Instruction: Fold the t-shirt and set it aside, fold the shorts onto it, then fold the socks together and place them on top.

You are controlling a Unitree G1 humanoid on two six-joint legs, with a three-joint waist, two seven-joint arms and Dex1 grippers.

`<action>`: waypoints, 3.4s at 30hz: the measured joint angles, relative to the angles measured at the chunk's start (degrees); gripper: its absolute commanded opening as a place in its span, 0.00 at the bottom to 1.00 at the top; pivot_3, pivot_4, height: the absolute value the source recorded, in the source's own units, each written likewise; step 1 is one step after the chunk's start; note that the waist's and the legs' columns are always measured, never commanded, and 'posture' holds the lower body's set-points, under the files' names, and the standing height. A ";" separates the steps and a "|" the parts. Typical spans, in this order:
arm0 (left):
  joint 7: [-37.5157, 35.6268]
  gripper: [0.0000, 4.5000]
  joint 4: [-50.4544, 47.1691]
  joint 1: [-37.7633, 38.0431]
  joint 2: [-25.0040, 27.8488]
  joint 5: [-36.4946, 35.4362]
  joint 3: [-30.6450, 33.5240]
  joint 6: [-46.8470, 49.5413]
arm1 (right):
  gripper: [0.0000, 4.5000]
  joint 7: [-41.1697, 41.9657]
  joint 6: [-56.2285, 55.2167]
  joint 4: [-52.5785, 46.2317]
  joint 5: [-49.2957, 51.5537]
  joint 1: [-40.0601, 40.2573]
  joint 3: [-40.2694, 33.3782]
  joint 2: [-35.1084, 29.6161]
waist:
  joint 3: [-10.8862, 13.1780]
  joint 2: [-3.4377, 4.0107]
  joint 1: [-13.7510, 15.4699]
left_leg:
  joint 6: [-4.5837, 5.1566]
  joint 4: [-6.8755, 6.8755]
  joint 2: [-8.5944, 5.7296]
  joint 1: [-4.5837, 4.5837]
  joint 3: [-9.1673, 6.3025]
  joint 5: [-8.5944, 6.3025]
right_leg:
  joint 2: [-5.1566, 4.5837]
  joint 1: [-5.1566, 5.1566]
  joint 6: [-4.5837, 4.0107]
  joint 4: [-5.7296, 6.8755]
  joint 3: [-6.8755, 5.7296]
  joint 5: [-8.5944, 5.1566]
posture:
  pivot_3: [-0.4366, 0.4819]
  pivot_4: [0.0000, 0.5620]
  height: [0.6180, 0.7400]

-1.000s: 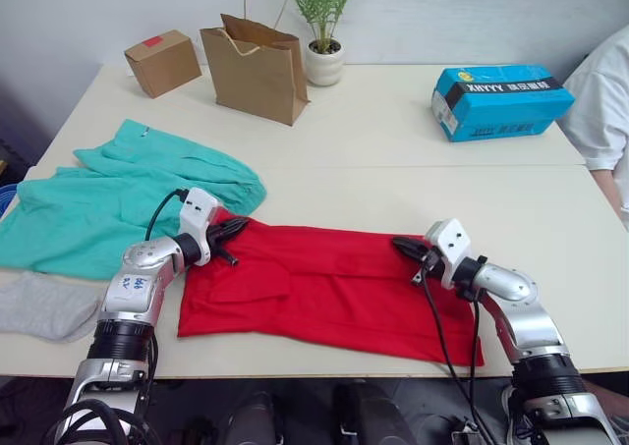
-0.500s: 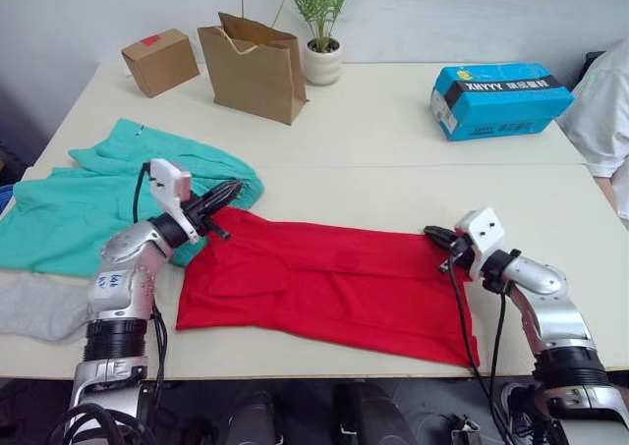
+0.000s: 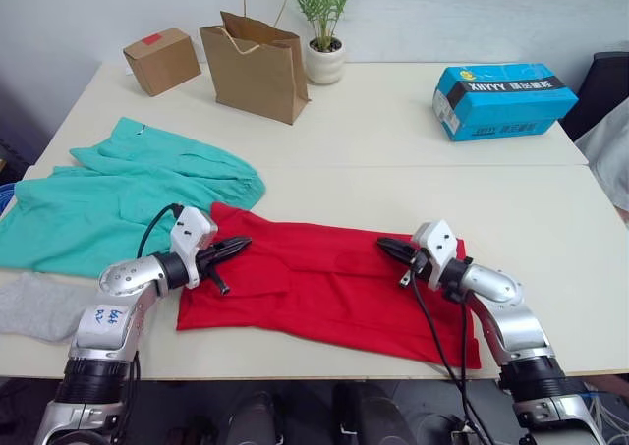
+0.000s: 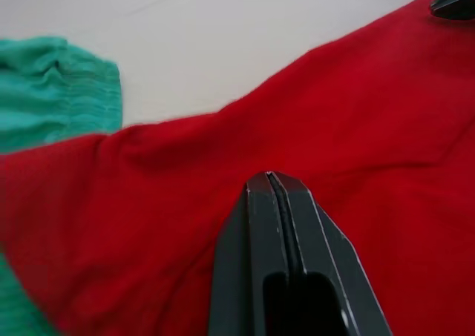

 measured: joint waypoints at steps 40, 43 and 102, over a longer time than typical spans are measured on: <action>-27.78 1.00 -26.20 24.58 6.85 -24.80 17.07 -5.30 | 0.86 42.09 9.93 54.73 -9.39 -41.90 8.80 -19.54 | 0.17 0.32 -1.56 | 0.08 0.02 0.04 -0.10 0.00 -0.06 | 0.01 0.02 -0.14 -0.37 -0.02 0.05 | 0.48 0.27 1.00; -27.56 1.00 -26.20 24.56 6.67 -24.81 17.07 -6.05 | 0.62 43.42 10.33 55.68 -10.11 -42.29 9.17 -19.46 | 0.17 0.33 -1.58 | 0.08 0.02 0.03 -0.10 -0.02 -0.06 | 0.01 0.02 -0.14 -0.35 -0.03 0.05 | 0.48 0.27 1.00; -30.42 1.00 42.92 -41.06 -3.87 4.96 -9.64 -24.17 | 0.87 4.72 92.77 -21.66 18.95 0.96 -36.57 -17.33 | 0.07 0.22 0.93 | 0.21 0.51 -0.04 -0.62 -0.20 -0.04 | 0.00 -0.22 0.03 0.03 -0.24 0.14 | 0.48 0.27 1.00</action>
